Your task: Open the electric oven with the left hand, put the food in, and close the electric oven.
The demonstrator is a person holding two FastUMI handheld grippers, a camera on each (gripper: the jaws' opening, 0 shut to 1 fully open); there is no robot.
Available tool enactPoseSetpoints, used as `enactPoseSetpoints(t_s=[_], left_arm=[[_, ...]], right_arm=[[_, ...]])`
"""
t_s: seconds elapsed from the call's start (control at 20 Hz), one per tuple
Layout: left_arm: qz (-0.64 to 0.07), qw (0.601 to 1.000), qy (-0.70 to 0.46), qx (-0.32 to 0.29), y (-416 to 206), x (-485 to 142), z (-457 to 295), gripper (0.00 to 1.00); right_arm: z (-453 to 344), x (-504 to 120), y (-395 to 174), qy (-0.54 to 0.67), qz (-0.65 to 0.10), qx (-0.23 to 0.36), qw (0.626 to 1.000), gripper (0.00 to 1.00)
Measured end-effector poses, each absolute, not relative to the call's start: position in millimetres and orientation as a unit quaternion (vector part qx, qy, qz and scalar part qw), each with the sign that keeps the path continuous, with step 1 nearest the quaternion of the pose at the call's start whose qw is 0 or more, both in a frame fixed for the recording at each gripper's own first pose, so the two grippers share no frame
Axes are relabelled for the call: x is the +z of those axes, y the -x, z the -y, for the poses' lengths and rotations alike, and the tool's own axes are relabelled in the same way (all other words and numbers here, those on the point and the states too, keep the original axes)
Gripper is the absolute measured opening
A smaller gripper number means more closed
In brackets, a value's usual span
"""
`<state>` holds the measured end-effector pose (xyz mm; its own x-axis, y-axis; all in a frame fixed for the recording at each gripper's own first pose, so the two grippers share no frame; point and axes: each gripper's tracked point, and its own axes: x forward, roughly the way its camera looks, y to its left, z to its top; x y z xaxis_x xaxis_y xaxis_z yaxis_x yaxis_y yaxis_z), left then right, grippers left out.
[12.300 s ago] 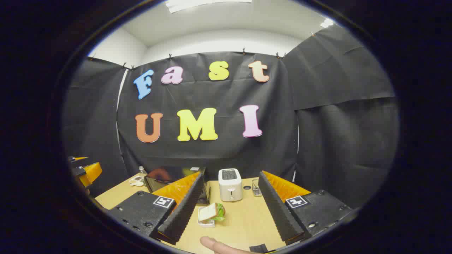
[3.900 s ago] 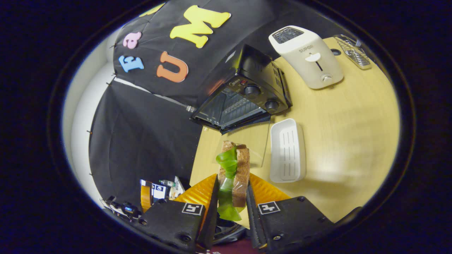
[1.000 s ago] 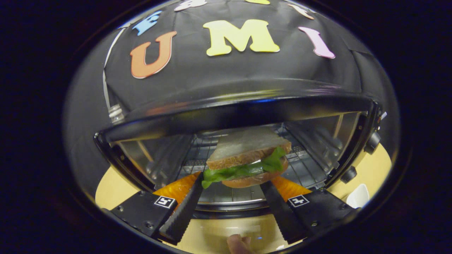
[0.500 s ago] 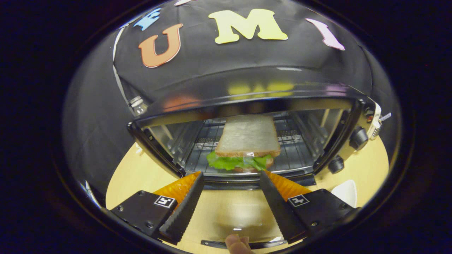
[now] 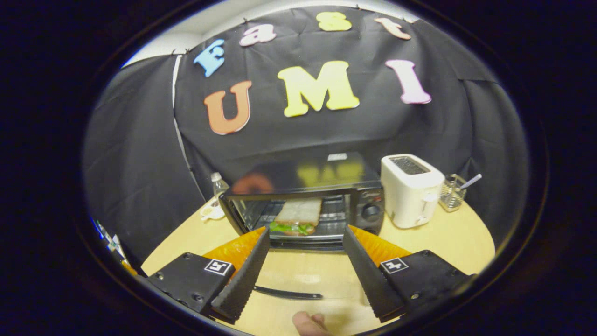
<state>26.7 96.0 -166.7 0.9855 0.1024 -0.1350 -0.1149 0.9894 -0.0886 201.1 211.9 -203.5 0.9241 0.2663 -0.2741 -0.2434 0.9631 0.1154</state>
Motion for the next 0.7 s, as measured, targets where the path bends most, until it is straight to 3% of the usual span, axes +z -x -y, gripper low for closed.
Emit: enactPoseSetpoints(t_s=[0.05,0.1,0.15,0.3,0.35,0.4,0.7], left_arm=[[-0.07,0.995,0.051,0.048,-32.4,-170.1,-90.1,0.95],[-0.074,0.995,0.051,0.045,-37.6,-174.1,-84.6,0.95],[-0.075,0.995,0.048,0.043,-44.2,-177.0,-81.3,0.95],[-0.092,0.994,0.051,0.028,-63.2,-198.3,-55.8,0.95],[-0.106,0.993,0.058,0.018,-70.7,-209.7,-43.9,0.95],[-0.117,0.991,0.061,0.008,-77.3,-219.8,-32.0,0.95],[-0.178,0.983,0.039,-0.036,-114.2,-272.6,36.9,0.95]], right_arm=[[-197.8,-186.9,-188.0,-0.041,-0.121,0.13,0.983,0.89],[-182.7,-171.1,-175.1,-0.041,-0.094,0.125,0.987,0.89],[-164.2,-158.7,-164.7,-0.036,-0.074,0.117,0.99,1.0],[-112.1,-121.5,-127.5,-0.023,-0.012,0.075,0.997,1.0],[-97.7,-110.8,-116.6,-0.019,0.003,0.067,0.998,1.0],[-85.4,-98.8,-104.4,-0.017,0.021,0.061,0.998,0.89],[-26.8,-43.0,-55.9,0.003,0.07,0.032,0.997,0.89]])
